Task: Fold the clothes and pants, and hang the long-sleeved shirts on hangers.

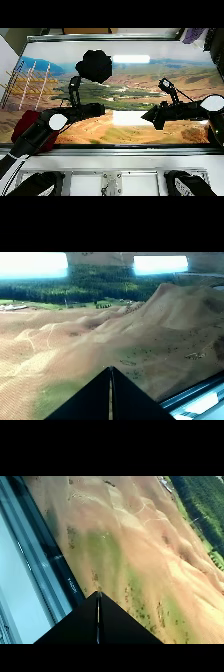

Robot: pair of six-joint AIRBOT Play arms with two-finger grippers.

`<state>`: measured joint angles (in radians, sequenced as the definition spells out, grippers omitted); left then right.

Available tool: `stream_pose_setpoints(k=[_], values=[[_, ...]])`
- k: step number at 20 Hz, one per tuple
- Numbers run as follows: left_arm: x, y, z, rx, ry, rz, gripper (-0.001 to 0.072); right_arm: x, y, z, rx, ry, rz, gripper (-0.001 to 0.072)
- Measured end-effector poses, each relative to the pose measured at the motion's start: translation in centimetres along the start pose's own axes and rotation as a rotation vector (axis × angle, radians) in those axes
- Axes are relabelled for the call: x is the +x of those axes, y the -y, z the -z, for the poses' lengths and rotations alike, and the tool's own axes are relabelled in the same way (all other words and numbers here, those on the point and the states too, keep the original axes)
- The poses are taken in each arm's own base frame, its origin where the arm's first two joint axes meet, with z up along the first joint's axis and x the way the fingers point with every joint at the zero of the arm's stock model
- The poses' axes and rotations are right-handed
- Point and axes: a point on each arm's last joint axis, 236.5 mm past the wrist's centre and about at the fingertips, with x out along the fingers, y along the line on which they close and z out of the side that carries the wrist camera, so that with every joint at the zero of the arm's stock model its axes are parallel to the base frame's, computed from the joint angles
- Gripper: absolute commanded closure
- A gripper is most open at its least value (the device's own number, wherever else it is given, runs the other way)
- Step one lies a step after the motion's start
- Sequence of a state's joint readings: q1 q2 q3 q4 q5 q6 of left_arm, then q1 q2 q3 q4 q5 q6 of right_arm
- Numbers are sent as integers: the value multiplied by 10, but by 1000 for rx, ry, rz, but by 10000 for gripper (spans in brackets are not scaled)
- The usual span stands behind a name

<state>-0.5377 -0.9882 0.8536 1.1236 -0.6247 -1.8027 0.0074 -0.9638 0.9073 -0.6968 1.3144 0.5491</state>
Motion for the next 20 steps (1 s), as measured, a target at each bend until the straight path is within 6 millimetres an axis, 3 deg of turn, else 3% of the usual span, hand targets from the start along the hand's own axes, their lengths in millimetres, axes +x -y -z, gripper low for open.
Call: stream_pose_setpoints(k=[13,14,15,16,18,20], values=[[0,0,0,1,0,0,687,0,0,0,0,0,0,690],[0,0,0,3,0,-1,497,0,0,0,0,0,0,689],[-1,-2,-2,11,5,-7,71,0,0,0,0,0,0,689],[-4,-8,-7,37,20,-23,-13,0,0,0,0,1,0,689],[-17,-30,-27,107,65,-96,-13,0,0,0,0,0,0,689],[-39,-75,-50,167,86,-242,-13,0,0,0,0,0,0,689]])
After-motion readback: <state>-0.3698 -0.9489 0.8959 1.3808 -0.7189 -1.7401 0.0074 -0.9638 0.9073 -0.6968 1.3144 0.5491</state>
